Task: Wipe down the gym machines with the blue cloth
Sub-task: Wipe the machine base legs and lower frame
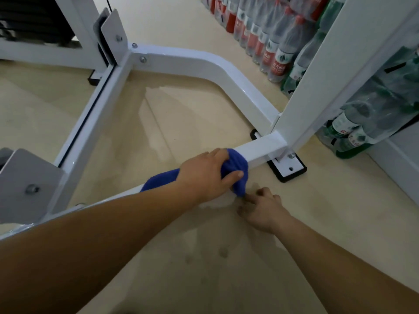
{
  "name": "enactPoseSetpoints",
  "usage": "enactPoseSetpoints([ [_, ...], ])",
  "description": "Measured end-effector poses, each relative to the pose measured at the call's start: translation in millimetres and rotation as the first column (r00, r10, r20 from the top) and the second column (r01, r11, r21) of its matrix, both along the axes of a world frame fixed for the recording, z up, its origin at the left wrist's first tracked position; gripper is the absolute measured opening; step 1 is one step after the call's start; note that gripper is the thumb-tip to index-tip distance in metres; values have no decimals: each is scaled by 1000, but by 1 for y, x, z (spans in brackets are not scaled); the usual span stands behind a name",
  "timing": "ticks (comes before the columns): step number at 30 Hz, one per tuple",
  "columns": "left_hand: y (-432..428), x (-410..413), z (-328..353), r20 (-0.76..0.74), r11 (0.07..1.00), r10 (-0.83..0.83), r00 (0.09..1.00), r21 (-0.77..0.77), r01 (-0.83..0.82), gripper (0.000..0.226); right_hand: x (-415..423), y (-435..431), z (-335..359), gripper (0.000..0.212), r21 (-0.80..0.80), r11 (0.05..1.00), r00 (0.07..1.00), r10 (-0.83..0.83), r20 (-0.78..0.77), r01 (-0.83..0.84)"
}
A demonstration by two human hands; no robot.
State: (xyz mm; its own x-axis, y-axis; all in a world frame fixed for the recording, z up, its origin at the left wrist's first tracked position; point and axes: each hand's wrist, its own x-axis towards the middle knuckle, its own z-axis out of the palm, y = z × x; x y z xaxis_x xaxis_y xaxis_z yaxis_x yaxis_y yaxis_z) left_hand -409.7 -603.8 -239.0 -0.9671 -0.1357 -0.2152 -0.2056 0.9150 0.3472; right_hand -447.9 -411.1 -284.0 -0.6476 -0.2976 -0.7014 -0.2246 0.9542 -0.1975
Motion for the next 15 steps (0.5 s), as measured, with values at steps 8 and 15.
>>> enactPoseSetpoints([
  [8,-28,64,-34,-173,995,-37,984,-95,20,19,12,-13,26,19,-291,952,895,-212,-393,97],
  [15,-62,187,-24,-81,996,68,994,-60,-73,28,40,-74,51,35,-523,781,820,-23,-571,-342],
])
